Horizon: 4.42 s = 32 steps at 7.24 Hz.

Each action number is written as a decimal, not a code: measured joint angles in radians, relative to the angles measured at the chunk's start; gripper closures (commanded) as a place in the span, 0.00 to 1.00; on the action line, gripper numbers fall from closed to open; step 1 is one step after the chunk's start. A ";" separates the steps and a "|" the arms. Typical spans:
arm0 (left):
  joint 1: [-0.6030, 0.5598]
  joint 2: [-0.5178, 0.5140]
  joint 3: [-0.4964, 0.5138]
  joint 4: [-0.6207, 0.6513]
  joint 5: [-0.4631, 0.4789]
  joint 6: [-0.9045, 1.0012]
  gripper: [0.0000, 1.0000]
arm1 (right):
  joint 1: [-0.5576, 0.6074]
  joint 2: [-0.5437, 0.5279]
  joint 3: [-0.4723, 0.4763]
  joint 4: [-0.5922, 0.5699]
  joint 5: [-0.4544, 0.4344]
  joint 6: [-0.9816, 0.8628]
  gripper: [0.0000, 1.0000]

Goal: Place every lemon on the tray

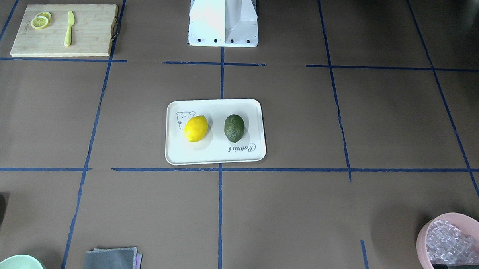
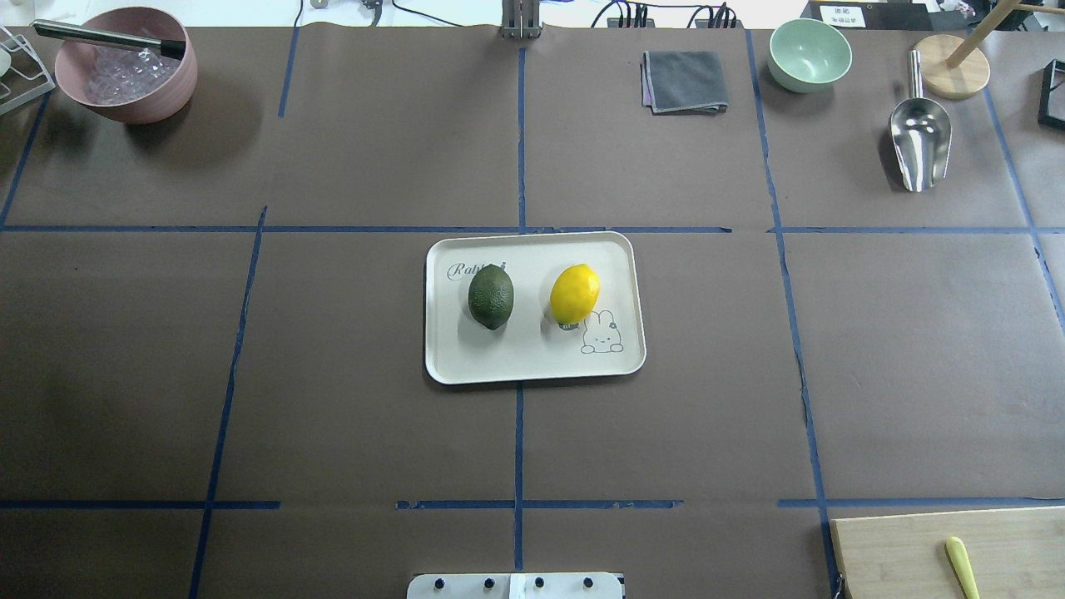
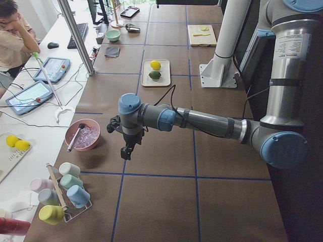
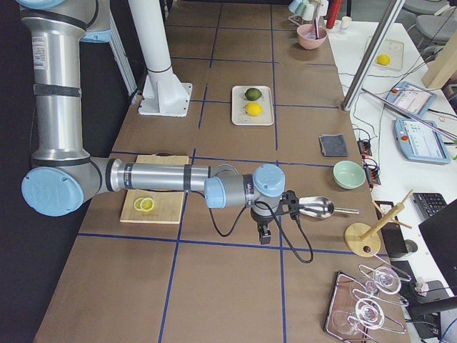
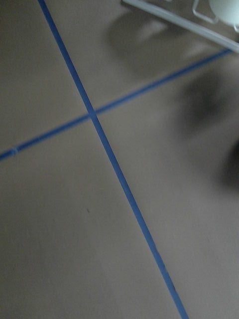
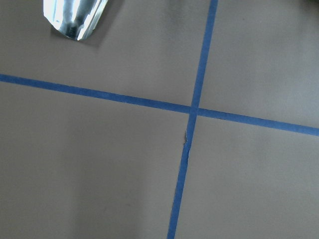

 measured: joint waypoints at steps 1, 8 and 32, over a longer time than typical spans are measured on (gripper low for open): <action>-0.045 0.003 0.053 0.021 -0.039 0.034 0.00 | 0.013 0.019 0.002 -0.045 0.001 -0.024 0.00; -0.082 0.047 0.041 0.144 -0.126 -0.058 0.00 | 0.021 0.027 0.005 -0.087 -0.007 -0.040 0.00; -0.073 0.098 -0.007 0.117 -0.066 -0.171 0.00 | 0.041 0.025 0.036 -0.203 0.000 -0.099 0.00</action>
